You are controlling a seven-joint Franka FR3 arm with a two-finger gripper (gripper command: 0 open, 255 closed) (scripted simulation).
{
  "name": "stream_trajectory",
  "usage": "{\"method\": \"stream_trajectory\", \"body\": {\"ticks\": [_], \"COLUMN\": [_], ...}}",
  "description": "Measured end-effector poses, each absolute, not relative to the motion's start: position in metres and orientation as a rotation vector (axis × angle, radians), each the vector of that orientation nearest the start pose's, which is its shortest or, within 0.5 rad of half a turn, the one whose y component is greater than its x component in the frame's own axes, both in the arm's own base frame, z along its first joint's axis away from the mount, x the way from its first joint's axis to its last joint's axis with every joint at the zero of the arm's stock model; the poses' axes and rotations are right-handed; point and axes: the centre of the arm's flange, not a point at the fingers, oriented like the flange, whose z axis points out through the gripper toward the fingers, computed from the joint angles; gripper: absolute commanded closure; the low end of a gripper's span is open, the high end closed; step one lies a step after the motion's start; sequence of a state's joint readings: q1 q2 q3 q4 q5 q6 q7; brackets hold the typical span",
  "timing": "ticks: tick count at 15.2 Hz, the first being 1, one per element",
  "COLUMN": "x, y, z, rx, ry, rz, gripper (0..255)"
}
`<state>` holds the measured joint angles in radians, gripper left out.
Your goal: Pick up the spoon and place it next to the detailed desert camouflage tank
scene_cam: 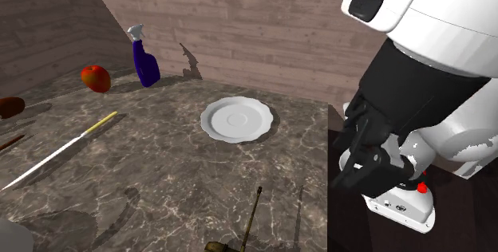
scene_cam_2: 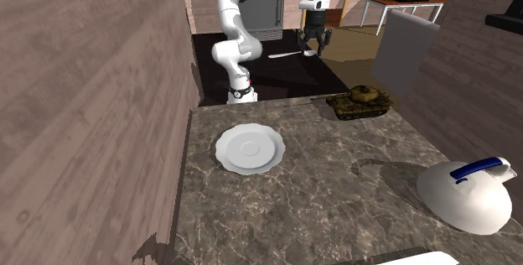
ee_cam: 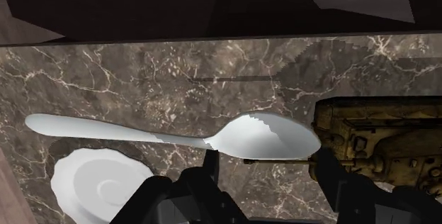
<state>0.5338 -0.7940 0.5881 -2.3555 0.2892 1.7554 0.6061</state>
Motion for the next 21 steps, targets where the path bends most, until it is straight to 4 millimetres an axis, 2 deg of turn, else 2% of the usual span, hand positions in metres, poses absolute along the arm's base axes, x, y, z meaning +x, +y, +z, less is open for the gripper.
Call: {"method": "stream_trajectory", "body": {"ticks": [1, 3, 21], "x": [0.087, 0.083, 0.081], "y": [0.357, 0.357, 0.357], "z": [0.552, 0.542, 0.448], "rx": [-3.093, -3.093, -3.094], "ry": [-0.543, -0.542, -0.542], "rz": [-0.252, -0.252, -0.251], "gripper": [255, 255, 255]}}
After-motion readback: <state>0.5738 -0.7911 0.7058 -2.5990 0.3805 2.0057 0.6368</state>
